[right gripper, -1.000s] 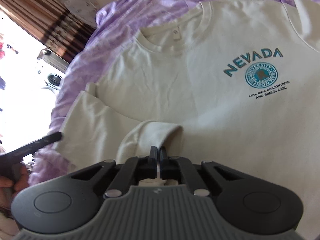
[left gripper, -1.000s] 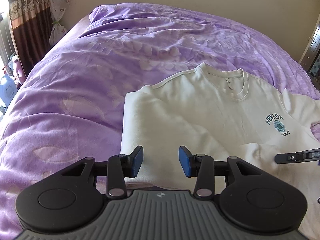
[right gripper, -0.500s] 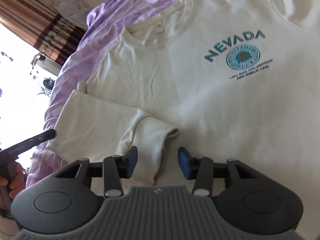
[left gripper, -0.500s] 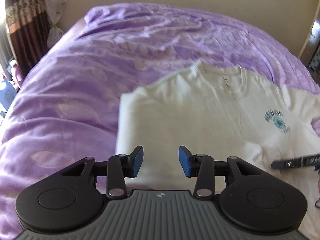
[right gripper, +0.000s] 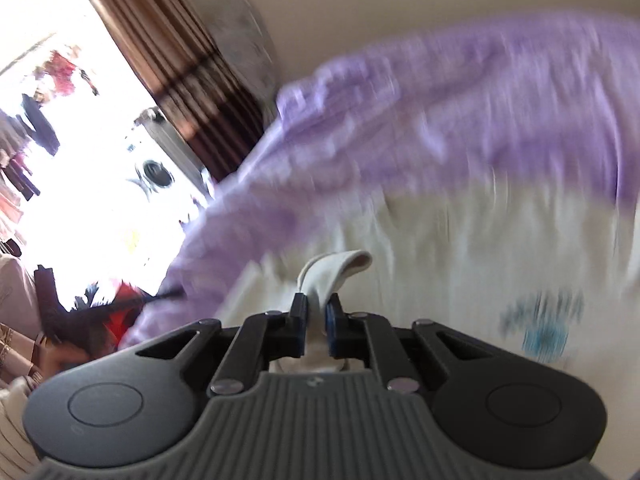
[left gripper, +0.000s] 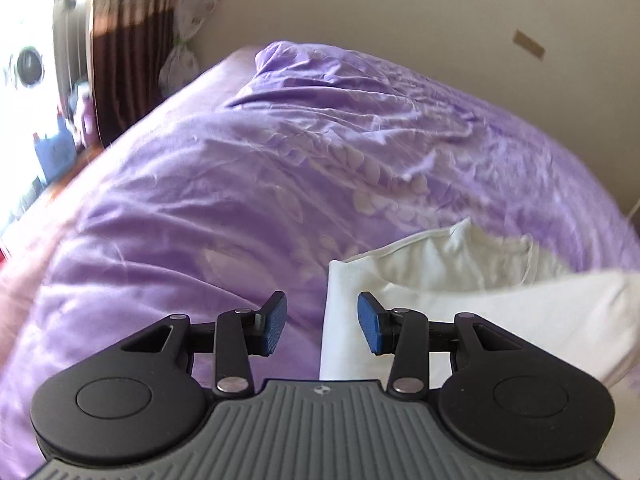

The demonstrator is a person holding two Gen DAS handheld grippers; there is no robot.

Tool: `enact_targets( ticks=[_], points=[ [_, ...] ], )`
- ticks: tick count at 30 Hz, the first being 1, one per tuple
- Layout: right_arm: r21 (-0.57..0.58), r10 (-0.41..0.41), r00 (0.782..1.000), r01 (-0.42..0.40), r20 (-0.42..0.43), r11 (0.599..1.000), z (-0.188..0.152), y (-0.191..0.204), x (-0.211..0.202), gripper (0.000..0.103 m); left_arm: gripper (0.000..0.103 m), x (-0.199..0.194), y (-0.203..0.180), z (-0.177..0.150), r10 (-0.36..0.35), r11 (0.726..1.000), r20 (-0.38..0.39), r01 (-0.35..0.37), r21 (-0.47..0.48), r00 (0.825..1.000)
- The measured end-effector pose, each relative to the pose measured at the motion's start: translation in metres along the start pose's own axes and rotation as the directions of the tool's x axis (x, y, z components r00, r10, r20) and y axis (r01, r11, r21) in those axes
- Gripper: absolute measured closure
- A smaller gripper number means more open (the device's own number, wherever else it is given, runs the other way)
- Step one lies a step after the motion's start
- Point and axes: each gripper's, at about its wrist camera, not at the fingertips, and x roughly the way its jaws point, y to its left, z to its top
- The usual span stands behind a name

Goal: Fold small clothes

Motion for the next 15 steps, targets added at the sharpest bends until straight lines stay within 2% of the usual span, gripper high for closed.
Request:
enact_targets(
  ticks=[3,6,9,10,12,15],
  points=[
    [-0.022,-0.037,0.995,0.04,0.094,0.999,0.034,-0.001,-0.03,0.099,0.054,0.009,0.005,0.006,-0.049,0.997,-0.012,0.048,-0.064,0.999],
    [0.01,-0.117,0.985,0.117,0.124,0.993,0.049,-0.03,-0.044,0.099,0.054,0.026,0.004,0.007,-0.086,0.991,-0.04,0.082,-0.103,0.995],
    [0.073,-0.181,0.98,0.175,0.086,0.982,0.046,-0.076,-0.035,0.099,0.054,0.052,0.0,0.002,-0.112,0.984,-0.072,0.101,-0.144,0.991],
    [0.09,-0.194,0.979,0.188,0.06,0.978,0.042,-0.091,-0.028,0.103,0.054,0.062,0.0,0.0,-0.127,0.98,-0.086,0.111,-0.164,0.988],
    [0.112,-0.221,0.975,0.218,0.012,0.969,0.032,-0.119,-0.011,0.103,0.054,0.083,0.002,-0.003,-0.157,0.964,-0.113,0.127,-0.233,0.981],
    [0.158,-0.225,0.974,0.225,-0.019,0.961,0.017,-0.15,0.005,0.103,0.054,0.11,0.004,-0.009,-0.163,0.945,-0.121,0.12,-0.305,0.979]
  ],
)
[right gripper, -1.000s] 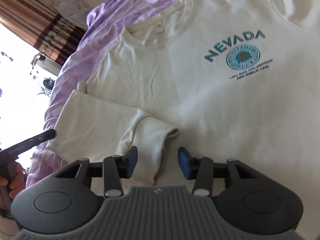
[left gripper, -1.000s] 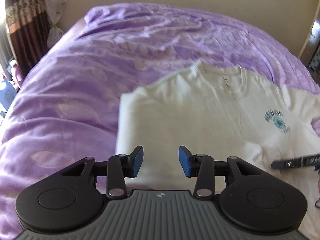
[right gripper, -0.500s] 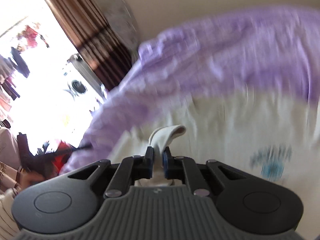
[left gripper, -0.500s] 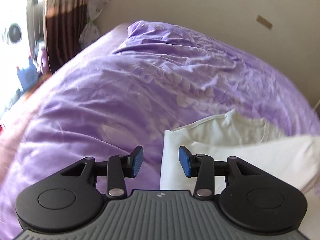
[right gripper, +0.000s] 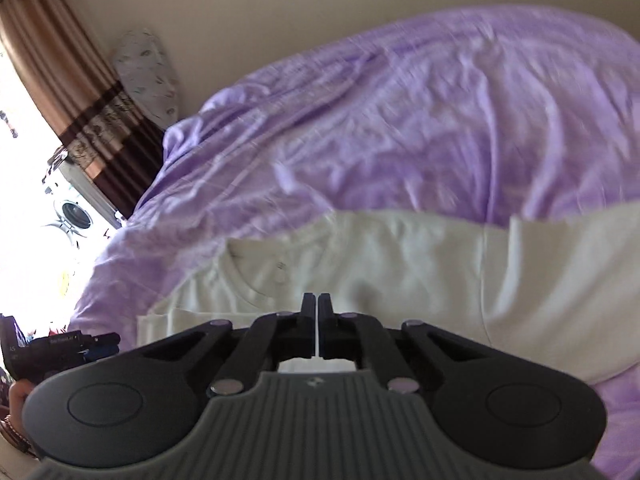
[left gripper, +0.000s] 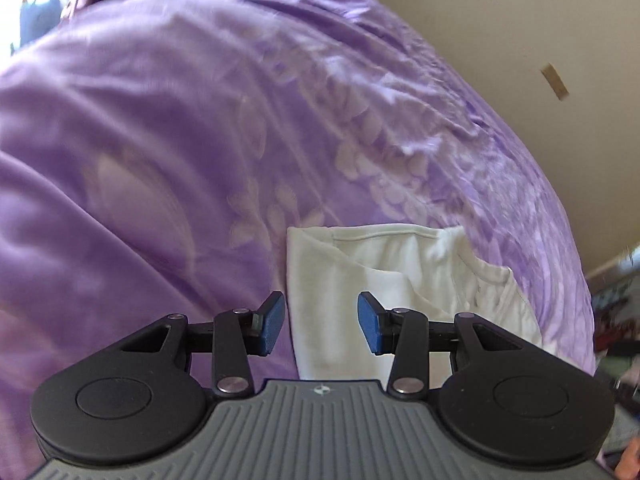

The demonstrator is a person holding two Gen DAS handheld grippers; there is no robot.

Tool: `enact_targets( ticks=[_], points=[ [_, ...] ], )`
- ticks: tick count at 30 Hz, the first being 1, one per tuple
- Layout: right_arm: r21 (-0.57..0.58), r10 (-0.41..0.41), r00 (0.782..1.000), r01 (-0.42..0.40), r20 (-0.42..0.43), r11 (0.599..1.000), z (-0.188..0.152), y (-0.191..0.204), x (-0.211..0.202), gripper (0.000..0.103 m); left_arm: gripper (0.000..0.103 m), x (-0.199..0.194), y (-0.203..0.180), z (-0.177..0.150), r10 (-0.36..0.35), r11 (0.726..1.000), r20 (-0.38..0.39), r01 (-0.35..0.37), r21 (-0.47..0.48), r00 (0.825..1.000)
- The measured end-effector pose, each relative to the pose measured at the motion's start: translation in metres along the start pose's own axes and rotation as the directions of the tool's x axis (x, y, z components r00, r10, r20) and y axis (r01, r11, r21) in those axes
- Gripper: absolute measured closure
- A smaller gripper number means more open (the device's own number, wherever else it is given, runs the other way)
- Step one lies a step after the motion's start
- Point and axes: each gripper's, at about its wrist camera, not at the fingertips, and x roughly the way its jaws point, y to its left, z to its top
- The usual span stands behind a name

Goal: Fold small clothes

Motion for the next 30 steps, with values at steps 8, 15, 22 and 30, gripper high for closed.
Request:
enact_targets(
  ticks=[8,15,22,30],
  points=[
    [0.008,-0.069,0.997,0.069,-0.027,0.998,-0.008,-0.041,0.028,0.069,0.062,0.031,0.006,-0.009,0.029,1.0,0.014,-0.029,-0.01,0.999],
    [0.152,-0.121,0.983,0.142,-0.137,0.978,-0.03,-0.099,0.077,0.062,0.098,0.029,0.014,-0.009,0.023,1.0,0.014,-0.023,-0.001,1.0],
    [0.255,-0.038,0.987,0.077,-0.153,0.964,-0.046,-0.11,0.085,0.101,0.1,0.027,0.002,-0.011,0.061,0.997,0.037,-0.062,0.041,0.997],
    [0.086,-0.147,0.988,0.143,0.043,0.986,-0.017,-0.077,0.034,0.103,0.1,0.025,-0.013,-0.011,0.139,0.976,0.053,-0.146,0.16,0.989]
  ],
)
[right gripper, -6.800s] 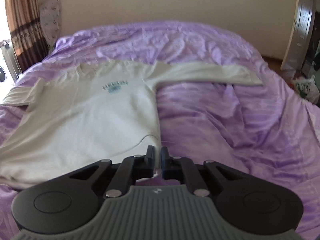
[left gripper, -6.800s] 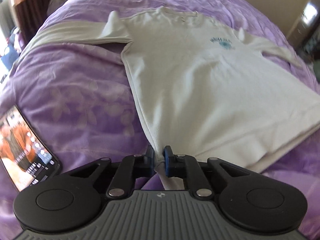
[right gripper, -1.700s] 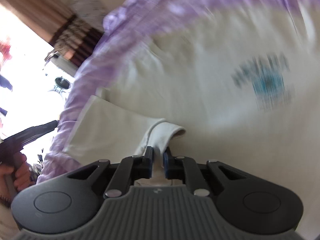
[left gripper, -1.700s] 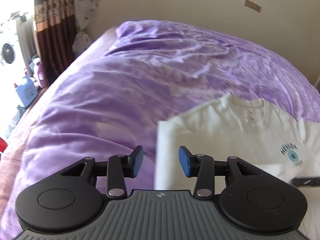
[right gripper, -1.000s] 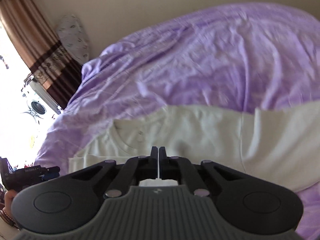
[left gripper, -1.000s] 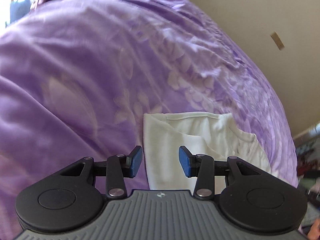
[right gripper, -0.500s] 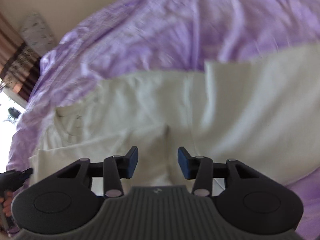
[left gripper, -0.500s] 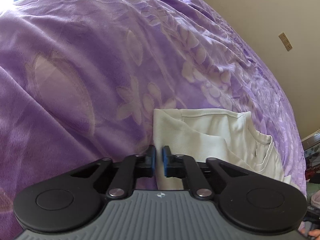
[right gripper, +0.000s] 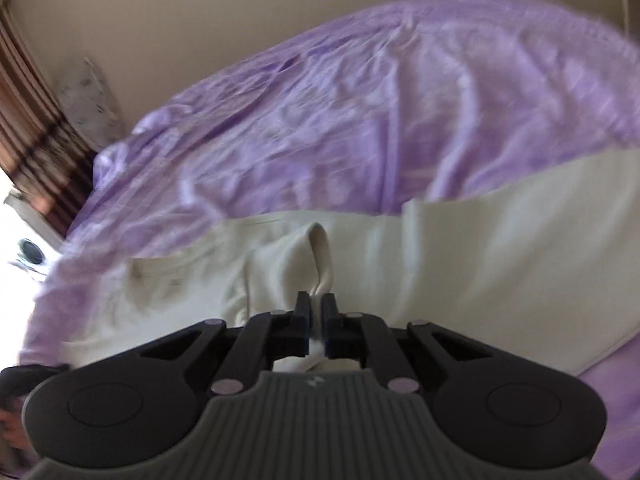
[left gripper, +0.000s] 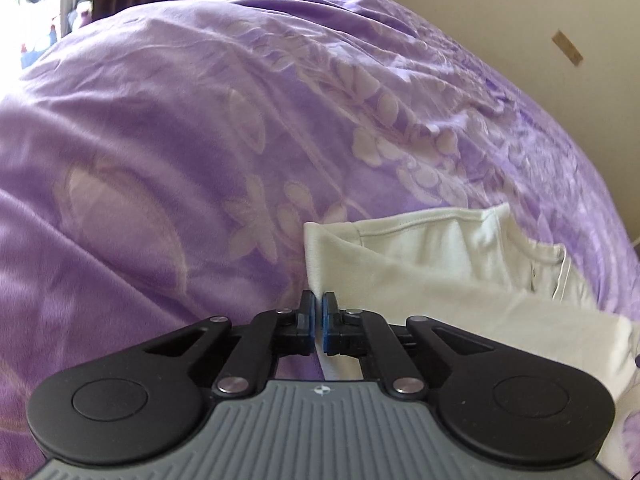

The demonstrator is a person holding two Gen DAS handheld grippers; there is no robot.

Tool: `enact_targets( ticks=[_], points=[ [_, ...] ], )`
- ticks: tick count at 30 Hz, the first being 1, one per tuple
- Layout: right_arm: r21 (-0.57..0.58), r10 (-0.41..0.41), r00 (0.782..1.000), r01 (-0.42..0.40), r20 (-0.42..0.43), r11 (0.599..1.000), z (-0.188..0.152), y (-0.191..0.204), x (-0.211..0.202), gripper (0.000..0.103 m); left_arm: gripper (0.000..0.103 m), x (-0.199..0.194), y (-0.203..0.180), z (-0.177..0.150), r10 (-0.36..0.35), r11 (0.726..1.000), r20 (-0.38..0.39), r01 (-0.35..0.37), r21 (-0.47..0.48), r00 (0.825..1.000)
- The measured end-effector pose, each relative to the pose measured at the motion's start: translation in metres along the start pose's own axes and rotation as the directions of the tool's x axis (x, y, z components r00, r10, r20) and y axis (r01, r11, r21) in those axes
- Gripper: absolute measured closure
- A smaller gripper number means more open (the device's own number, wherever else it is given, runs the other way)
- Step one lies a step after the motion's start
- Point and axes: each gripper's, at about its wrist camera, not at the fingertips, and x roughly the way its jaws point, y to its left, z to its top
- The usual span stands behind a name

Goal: Fold small clothes

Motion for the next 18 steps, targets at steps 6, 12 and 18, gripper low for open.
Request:
enact_targets(
  ticks=[6,12,18],
  points=[
    [0.012,-0.074,0.99,0.076,-0.122,0.997,-0.024,-0.02,0.038,0.092,0.094,-0.005,-0.002,-0.001,0.03,0.999,-0.022,-0.03,0.029,0.999],
    [0.06,-0.082,0.992,0.088,-0.094,0.994,-0.023,-0.034,0.01,0.076,0.09,-0.045,-0.01,-0.009,-0.013,0.984,-0.095,0.03,0.178,0.995],
    [0.025,-0.101,0.989,0.104,-0.11,0.994,-0.029,-0.035,-0.029,0.068,0.078,-0.087,-0.03,-0.048,-0.023,0.904,-0.176,0.095,0.417,0.984]
  ],
)
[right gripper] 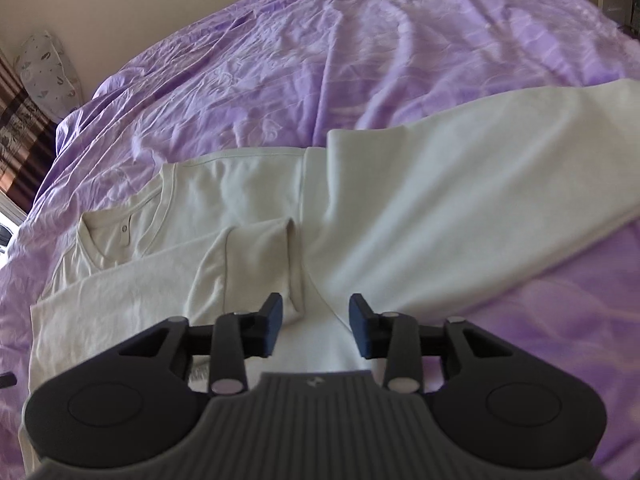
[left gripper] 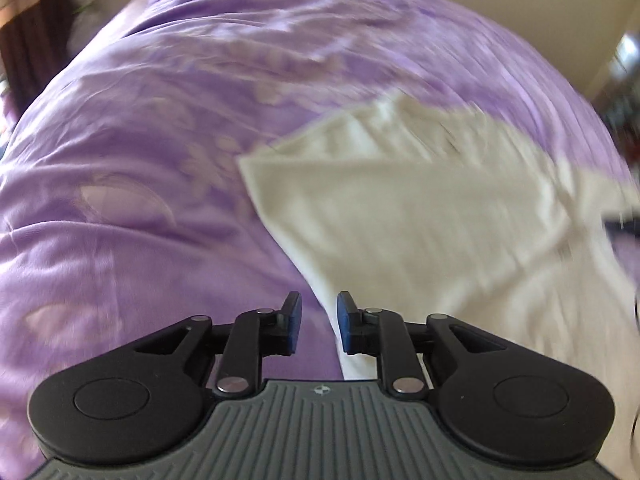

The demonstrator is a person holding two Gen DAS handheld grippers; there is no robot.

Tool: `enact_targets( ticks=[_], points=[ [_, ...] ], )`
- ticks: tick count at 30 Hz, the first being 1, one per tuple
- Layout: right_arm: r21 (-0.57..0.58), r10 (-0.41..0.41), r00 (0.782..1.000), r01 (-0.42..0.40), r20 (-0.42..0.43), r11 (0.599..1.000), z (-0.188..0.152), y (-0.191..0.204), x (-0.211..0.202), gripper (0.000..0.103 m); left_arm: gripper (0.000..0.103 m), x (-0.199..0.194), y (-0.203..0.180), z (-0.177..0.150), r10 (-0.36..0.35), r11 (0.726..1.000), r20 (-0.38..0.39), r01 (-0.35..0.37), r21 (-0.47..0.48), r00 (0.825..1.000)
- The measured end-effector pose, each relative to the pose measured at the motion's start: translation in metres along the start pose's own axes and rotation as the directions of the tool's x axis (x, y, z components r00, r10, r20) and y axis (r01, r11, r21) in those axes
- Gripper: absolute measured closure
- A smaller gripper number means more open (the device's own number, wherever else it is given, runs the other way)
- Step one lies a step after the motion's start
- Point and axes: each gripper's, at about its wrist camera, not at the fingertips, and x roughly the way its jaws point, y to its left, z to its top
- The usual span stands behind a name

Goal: Fold small clothes

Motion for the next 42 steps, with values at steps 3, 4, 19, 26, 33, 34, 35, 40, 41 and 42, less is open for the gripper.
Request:
enact_targets(
  ticks=[3,4,19,26,33,34,35,40,41,42],
  points=[
    [0.014,-0.014,1.0,0.013,0.017,1.0,-0.002,-0.014,-0.026,0.068,0.069,-0.007,-0.017,-0.016,-0.017,0.995,-0.04,0.021,0.096,0.999],
    [0.019,-0.02,0.999,0.02,0.025,1.0,-0.003,-0.02,-0.035,0.067,0.064,-0.008,-0.023,-0.021,-0.018,0.992,-0.048,0.024,0.122,0.999],
    [0.17,-0.248,0.968,0.237,0.043,0.957,-0.03,-0.157,-0.126,0.063,0.101,0.008,-0.035,-0.047,0.19,0.973,-0.088,-0.176,0.148,0.978],
    [0.348,-0.241,0.969,0.207,0.055,0.914,-0.041,-0.224,-0.139,0.057,0.088,-0.003,-0.033,-0.037,0.096,0.992,-0.152,-0.082,0.1,0.984],
    [0.5,-0.197,0.966,0.088,0.17,0.862,-0.026,-0.274,-0.144,0.049,0.075,-0.028,-0.051,-0.004,0.095,0.993,-0.037,-0.092,0.069,0.995],
    [0.529,-0.189,0.962,0.059,0.196,0.847,-0.022,-0.284,-0.144,0.049,0.074,-0.027,-0.051,0.003,0.109,0.993,-0.018,-0.109,0.041,0.994],
    [0.555,-0.183,0.958,0.031,0.221,0.831,-0.018,-0.293,-0.142,0.049,0.074,-0.024,-0.051,0.01,0.123,0.992,0.004,-0.123,0.008,0.992],
    [0.635,-0.188,0.927,-0.067,0.325,0.77,0.01,-0.335,-0.126,0.053,0.074,0.006,-0.048,0.047,0.19,0.974,0.035,-0.183,-0.133,0.981],
    [0.644,-0.19,0.923,-0.077,0.336,0.761,0.016,-0.341,-0.12,0.054,0.074,0.012,-0.048,0.053,0.207,0.969,0.029,-0.201,-0.143,0.978],
    [0.652,-0.196,0.918,-0.083,0.344,0.754,0.022,-0.346,-0.114,0.056,0.074,0.019,-0.048,0.058,0.222,0.965,0.021,-0.216,-0.149,0.975]
  ],
)
